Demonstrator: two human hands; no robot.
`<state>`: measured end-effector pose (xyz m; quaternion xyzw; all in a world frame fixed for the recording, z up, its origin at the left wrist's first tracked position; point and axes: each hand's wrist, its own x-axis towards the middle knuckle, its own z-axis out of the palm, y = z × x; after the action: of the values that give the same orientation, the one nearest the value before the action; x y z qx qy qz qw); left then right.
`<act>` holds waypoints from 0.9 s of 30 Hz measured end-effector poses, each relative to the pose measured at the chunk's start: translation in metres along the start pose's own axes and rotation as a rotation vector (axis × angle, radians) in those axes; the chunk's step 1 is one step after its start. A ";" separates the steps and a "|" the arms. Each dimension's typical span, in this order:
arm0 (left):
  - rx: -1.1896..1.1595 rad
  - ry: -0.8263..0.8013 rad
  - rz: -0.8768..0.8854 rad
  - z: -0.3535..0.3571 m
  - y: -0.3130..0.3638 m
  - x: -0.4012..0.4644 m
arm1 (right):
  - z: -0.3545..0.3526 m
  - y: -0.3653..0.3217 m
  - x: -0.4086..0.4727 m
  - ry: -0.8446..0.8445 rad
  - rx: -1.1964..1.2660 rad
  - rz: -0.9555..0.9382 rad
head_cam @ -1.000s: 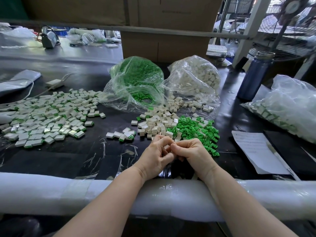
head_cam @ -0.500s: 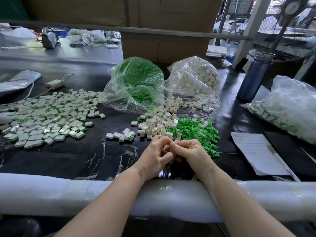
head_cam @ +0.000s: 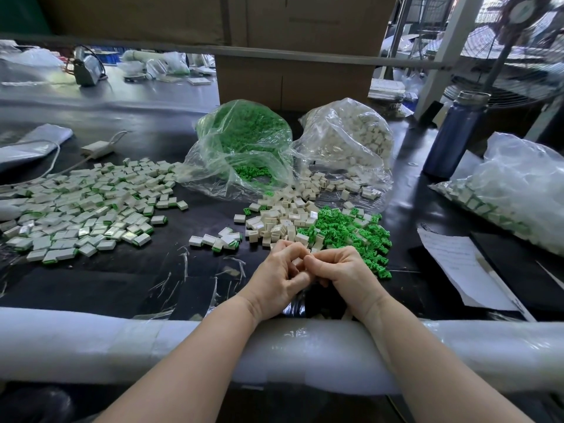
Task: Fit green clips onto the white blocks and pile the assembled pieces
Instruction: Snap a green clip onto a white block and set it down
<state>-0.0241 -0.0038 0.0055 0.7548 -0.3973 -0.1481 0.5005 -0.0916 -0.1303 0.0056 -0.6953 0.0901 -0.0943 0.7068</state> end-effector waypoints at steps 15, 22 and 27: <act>-0.076 0.035 -0.004 0.000 -0.001 0.001 | 0.002 0.002 0.003 0.012 -0.051 -0.022; -0.094 0.137 -0.038 -0.001 -0.007 0.003 | 0.000 0.006 0.006 0.108 -0.017 -0.088; -0.122 0.130 -0.091 -0.001 -0.011 0.004 | -0.001 0.006 0.004 0.177 -0.105 -0.153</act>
<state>-0.0157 -0.0041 -0.0026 0.7481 -0.3195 -0.1454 0.5631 -0.0877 -0.1327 -0.0005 -0.7251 0.1038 -0.2041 0.6494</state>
